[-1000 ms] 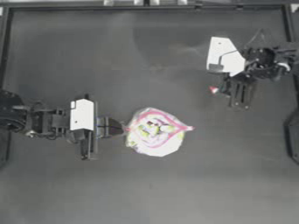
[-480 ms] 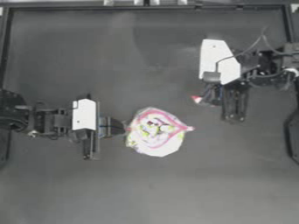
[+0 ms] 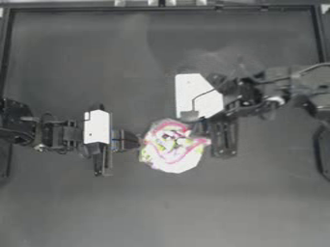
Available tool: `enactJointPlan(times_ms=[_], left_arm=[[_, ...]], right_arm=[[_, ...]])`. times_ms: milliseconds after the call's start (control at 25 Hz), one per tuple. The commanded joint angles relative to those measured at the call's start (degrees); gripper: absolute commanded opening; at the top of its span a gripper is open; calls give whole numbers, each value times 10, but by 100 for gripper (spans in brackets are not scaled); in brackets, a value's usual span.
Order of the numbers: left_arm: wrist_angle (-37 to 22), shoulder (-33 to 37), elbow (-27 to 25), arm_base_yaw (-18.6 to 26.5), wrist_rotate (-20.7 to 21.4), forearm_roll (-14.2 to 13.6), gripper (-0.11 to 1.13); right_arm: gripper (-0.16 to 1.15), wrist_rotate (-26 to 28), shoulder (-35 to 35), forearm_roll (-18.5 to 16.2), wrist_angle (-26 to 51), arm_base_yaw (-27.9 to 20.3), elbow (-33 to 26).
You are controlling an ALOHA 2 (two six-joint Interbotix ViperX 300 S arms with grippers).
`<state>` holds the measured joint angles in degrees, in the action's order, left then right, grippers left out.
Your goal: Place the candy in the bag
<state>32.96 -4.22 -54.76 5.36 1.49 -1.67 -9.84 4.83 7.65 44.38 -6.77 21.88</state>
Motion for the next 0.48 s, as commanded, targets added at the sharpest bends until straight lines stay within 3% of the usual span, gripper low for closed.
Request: enactJointPlan(times_ms=[40, 480], left_arm=[[2, 18, 5, 0, 0, -1, 3], [3, 18, 5, 0, 1, -1, 3]], right_arm=[[25, -1, -15, -1, -10, 6, -30], [25, -8, -92, -1, -33, 11, -58]])
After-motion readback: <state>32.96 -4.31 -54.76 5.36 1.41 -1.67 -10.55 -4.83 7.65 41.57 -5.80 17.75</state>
